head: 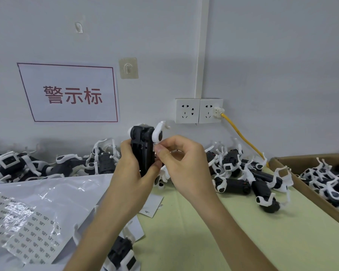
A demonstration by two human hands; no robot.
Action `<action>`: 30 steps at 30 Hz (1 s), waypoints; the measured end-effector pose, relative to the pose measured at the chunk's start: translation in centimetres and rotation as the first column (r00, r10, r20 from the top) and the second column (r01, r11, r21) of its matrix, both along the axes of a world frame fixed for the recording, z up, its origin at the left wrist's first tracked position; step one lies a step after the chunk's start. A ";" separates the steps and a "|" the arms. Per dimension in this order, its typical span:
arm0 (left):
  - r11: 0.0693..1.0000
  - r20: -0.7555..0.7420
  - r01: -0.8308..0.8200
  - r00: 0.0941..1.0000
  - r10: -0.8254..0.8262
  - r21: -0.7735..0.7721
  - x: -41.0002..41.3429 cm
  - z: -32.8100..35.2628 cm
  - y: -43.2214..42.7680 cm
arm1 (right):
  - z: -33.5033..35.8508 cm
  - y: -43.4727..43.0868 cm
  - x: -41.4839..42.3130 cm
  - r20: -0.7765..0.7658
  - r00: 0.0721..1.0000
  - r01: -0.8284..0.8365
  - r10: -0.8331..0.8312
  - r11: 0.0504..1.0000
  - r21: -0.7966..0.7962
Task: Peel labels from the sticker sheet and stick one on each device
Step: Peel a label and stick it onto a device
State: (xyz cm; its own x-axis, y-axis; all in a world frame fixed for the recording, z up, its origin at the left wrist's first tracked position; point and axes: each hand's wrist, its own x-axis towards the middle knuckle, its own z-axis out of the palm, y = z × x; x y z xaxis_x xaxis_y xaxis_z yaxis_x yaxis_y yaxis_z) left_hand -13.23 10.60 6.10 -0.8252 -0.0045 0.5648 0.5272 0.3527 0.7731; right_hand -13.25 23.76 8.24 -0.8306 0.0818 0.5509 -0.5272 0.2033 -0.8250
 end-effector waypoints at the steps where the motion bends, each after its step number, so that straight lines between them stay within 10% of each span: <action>1: 1.000 -0.008 -0.012 1.000 0.012 -0.007 0.1 0.1 0.0 | 0.0 0.0 0.0 -0.001 1.000 -0.003 0.003 1.000 -0.004; 14: 0.992 0.002 -0.005 1.000 0.005 -0.129 1.2 1.3 -0.4 | -0.3 0.9 -0.7 0.119 0.972 -0.179 0.201 0.969 -0.172; 30: 0.943 0.230 0.300 0.916 -0.327 0.146 2.5 2.2 -0.4 | 0.3 1.3 -0.4 0.072 0.921 -0.366 0.383 0.914 -0.178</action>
State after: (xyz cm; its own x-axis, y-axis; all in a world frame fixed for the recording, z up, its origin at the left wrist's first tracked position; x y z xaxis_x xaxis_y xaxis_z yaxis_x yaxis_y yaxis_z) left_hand -10.76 10.23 8.28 -0.9072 0.2296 0.3526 0.3842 0.1102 0.9167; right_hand -13.67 25.02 8.49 -0.8684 -0.1675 0.4668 -0.4500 -0.1294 -0.8836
